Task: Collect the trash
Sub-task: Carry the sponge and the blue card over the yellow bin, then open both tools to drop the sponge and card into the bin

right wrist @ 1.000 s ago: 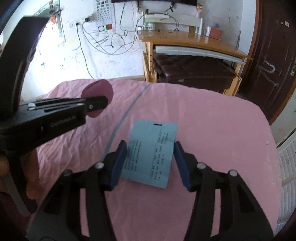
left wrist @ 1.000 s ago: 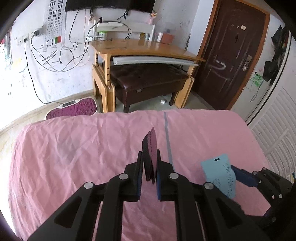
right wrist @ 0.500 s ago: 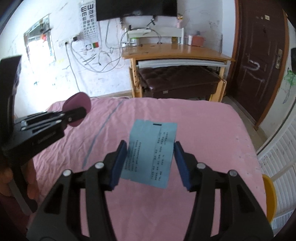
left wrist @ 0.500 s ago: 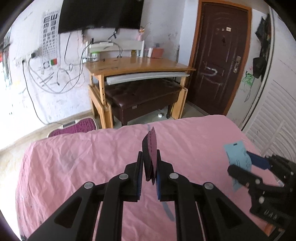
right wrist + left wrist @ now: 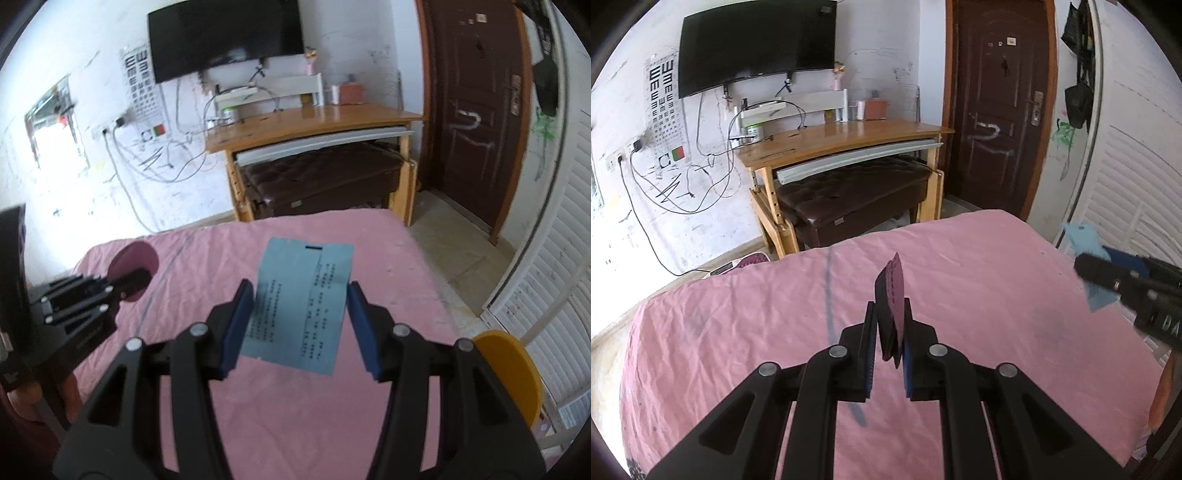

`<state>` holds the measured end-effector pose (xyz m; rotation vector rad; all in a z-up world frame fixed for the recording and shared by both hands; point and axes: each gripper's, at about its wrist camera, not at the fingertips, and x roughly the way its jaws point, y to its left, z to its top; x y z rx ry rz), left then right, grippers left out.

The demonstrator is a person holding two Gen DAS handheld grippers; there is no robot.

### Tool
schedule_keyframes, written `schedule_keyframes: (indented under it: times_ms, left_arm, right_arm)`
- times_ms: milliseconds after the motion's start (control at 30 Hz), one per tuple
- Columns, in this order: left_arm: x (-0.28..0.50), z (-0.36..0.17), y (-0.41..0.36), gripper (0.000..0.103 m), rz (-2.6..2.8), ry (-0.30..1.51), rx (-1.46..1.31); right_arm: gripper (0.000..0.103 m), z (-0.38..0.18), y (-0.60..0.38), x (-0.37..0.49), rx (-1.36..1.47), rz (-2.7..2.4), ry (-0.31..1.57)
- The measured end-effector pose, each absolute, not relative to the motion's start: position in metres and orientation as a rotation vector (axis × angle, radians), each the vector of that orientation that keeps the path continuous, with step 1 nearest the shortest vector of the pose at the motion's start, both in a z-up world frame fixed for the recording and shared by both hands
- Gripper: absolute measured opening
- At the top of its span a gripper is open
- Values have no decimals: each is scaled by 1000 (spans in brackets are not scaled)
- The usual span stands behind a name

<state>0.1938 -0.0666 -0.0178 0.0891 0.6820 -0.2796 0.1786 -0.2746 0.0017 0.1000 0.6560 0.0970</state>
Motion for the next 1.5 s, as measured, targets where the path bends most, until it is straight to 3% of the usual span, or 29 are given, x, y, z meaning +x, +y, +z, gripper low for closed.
schedule_keyframes:
  times_ms: [800,1500]
  left_arm:
    - [171,-9,-205,7,-556,766,124]
    - [132,-10,-331,7,-755,788,214]
  right_arm:
    - [50,-29,-426,134,220,-136,617]
    - [52,-71,-504,132,331,-230,742]
